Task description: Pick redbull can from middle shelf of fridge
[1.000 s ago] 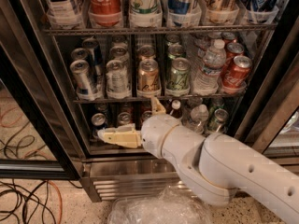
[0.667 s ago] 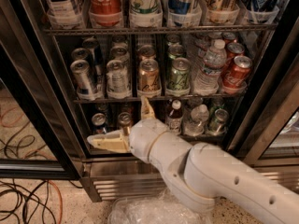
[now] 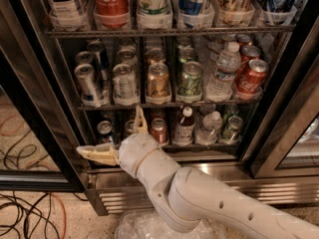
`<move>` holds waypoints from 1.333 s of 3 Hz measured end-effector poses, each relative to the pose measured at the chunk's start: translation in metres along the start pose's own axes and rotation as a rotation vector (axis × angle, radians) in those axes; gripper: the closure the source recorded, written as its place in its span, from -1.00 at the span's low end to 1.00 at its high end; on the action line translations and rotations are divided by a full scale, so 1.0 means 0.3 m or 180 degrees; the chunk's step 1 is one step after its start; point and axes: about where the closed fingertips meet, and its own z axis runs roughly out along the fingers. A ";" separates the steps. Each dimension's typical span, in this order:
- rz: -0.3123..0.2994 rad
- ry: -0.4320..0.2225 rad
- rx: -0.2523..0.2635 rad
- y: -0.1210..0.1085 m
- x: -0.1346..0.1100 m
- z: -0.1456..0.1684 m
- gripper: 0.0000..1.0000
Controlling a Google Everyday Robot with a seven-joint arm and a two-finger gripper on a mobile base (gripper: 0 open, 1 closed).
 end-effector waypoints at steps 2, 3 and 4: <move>-0.0009 -0.0010 0.0095 -0.026 0.010 0.005 -1.00; -0.0079 -0.0085 0.0195 0.003 -0.016 0.070 -1.00; -0.0078 -0.0104 0.0192 0.008 -0.017 0.075 -1.00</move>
Offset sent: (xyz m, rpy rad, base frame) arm 0.0072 -0.0077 -0.0041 0.0003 -0.0013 -0.0310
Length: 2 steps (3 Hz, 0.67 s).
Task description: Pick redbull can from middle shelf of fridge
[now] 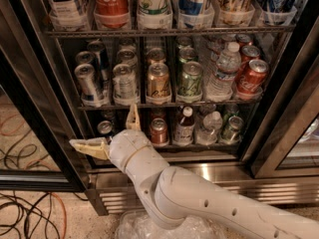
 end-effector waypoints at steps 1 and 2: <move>-0.0040 -0.0060 -0.0071 0.027 0.015 0.024 -1.00; -0.0220 -0.0109 -0.0213 0.090 0.054 0.084 -1.00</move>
Offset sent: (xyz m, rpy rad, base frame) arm 0.0039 0.0417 -0.0266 -0.0535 -0.0707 0.0968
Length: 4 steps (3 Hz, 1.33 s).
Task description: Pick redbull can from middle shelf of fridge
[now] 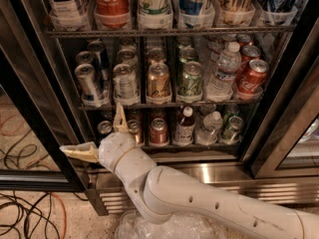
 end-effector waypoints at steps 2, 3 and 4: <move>0.0016 -0.0116 0.0153 -0.048 -0.045 0.038 -1.00; 0.0016 -0.0116 0.0153 -0.048 -0.045 0.038 -1.00; 0.0016 -0.0117 0.0153 -0.048 -0.045 0.038 -0.70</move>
Offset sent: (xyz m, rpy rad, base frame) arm 0.0169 0.0003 0.0163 0.0481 -0.0134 -0.0444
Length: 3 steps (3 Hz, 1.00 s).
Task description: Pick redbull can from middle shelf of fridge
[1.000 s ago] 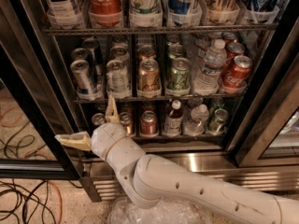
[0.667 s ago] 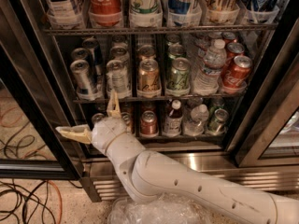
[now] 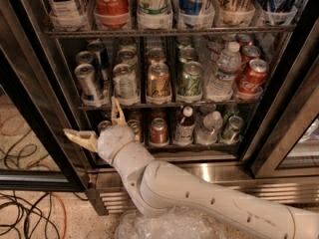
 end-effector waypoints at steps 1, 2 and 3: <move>0.0000 0.0000 0.0000 0.000 0.000 0.000 -0.33; -0.0013 0.0004 -0.0021 0.006 0.002 0.006 -0.62; -0.0041 -0.0001 -0.0045 0.015 0.004 0.024 -0.54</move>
Offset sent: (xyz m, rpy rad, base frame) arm 0.0004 0.0043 -0.0026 -0.0106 0.0008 0.0160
